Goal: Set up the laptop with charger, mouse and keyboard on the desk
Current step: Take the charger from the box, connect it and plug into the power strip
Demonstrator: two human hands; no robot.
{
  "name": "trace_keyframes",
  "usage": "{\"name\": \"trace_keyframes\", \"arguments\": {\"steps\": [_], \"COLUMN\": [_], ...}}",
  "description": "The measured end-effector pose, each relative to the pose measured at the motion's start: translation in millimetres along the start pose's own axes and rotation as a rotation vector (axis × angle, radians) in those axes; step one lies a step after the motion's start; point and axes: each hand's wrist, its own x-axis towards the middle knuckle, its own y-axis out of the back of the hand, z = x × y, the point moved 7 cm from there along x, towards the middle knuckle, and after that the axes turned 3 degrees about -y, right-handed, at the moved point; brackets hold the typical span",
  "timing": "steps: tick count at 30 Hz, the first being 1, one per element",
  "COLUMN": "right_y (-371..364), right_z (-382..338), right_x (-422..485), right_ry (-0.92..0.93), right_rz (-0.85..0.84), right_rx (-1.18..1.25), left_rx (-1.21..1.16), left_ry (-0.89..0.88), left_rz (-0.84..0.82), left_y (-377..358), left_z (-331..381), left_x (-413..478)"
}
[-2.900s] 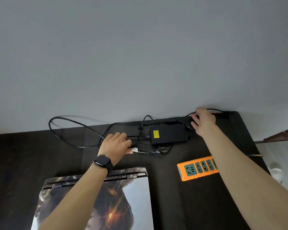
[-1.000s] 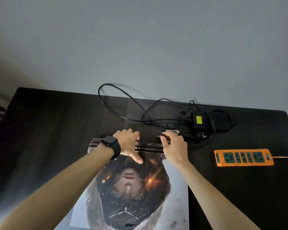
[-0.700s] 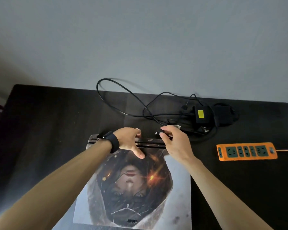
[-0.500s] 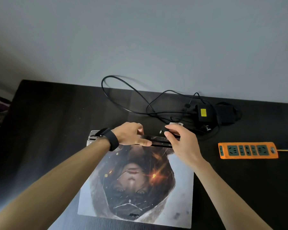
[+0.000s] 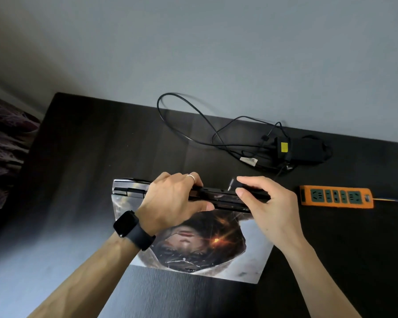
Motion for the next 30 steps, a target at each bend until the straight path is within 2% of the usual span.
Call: {"name": "trace_keyframes", "arguments": {"steps": [5, 9, 13, 23, 26, 30], "right_y": [1.3, -7.5, -2.3, -5.7, -8.6, -21.0], "right_z": [-9.0, -18.0, -17.4, -18.9, -19.0, -12.2], "right_x": [4.3, 7.2, 7.5, 2.3, 2.1, -1.0], "right_ry": [-0.052, -0.006, -0.011, 0.179, 0.186, 0.195], "right_rz": [-0.016, -0.09, -0.078, -0.013, -0.122, -0.322], "right_rx": [0.008, -0.073, -0.012, -0.154, -0.226, -0.488], "left_rx": [0.018, 0.02, 0.0, -0.013, -0.016, -0.021], "left_ry": [-0.014, -0.04, -0.036, -0.03, -0.031, -0.024], "left_rz": [-0.006, -0.018, -0.024, -0.004, 0.002, 0.001], "left_y": [1.2, -4.8, -5.8, -10.4, -12.1, -14.1], "left_z": [3.3, 4.1, 4.4, -1.6, -3.0, -5.9], "left_x": [-7.7, -6.9, -3.6, -0.3, 0.8, 1.6]}}
